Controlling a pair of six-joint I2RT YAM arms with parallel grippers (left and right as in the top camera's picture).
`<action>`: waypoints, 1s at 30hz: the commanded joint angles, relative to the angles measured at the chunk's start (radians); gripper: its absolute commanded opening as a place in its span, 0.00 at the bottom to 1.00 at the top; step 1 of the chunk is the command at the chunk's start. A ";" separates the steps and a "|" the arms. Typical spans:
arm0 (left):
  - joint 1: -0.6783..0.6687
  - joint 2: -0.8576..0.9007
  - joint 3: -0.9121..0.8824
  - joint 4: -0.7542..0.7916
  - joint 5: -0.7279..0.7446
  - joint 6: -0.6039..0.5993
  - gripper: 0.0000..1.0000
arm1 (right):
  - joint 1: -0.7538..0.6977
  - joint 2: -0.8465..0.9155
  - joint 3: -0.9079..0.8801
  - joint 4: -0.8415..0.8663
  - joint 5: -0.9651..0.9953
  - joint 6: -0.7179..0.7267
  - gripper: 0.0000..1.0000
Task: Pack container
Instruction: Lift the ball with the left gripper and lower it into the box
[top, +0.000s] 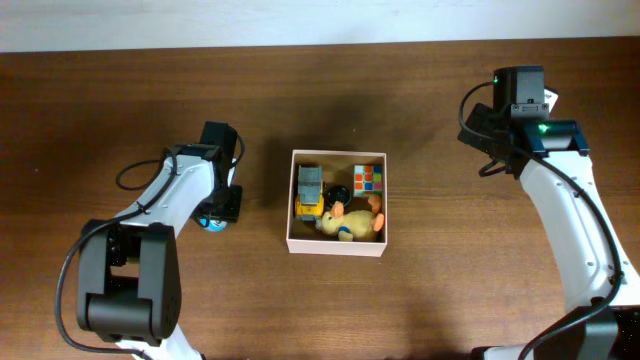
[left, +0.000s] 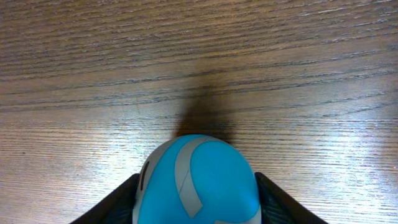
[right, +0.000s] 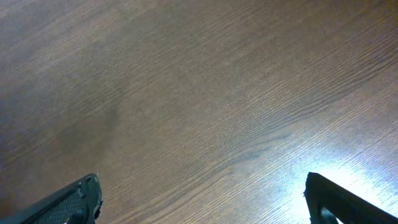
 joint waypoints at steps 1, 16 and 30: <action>0.006 0.015 0.002 -0.009 0.039 0.004 0.54 | -0.004 0.003 0.007 0.000 0.002 0.011 0.99; 0.006 0.015 0.220 -0.125 0.167 0.004 0.54 | -0.004 0.003 0.007 0.000 0.002 0.011 0.99; -0.036 0.015 0.518 -0.287 0.457 0.005 0.54 | -0.004 0.003 0.007 0.000 0.002 0.011 0.99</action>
